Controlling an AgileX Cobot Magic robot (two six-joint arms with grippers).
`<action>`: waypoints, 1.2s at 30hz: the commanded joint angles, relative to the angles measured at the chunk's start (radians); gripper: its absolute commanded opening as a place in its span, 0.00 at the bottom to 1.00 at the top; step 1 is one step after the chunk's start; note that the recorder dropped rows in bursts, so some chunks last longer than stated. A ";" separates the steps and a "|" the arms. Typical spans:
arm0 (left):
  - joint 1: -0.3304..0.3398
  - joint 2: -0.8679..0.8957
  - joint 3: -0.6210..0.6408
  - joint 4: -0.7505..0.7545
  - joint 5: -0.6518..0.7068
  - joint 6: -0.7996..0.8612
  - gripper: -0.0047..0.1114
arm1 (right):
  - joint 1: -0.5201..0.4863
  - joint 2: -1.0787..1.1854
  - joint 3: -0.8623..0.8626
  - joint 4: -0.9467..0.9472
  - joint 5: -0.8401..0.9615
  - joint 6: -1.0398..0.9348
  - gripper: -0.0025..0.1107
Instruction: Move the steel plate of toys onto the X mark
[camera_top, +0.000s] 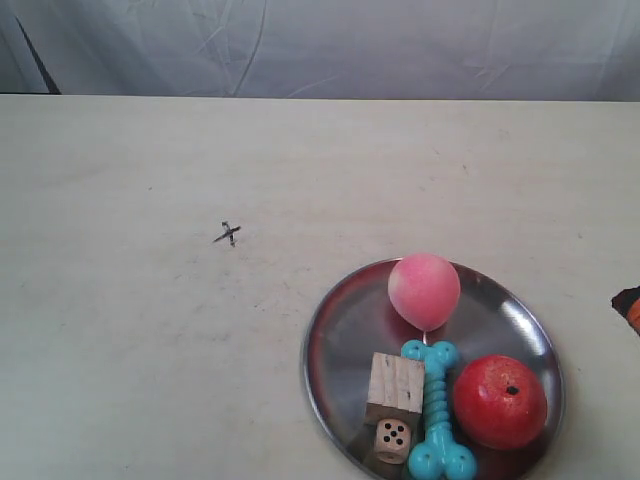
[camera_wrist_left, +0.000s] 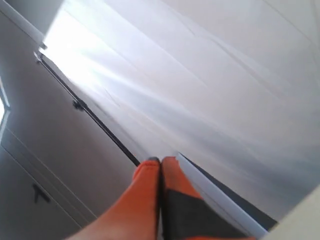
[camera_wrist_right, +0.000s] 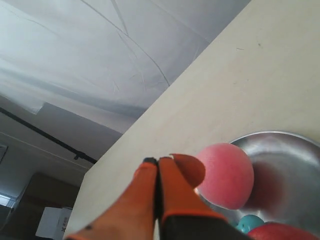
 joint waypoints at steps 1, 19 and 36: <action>0.001 -0.003 0.001 0.022 -0.163 -0.007 0.04 | 0.003 -0.002 0.001 -0.001 0.001 0.000 0.02; 0.000 -0.003 -0.051 -0.014 -0.154 -1.132 0.04 | 0.003 -0.002 0.001 0.260 -0.015 0.000 0.02; -0.317 0.713 -0.551 0.089 0.342 -1.247 0.04 | 0.003 0.435 -0.423 0.300 -0.184 -0.861 0.01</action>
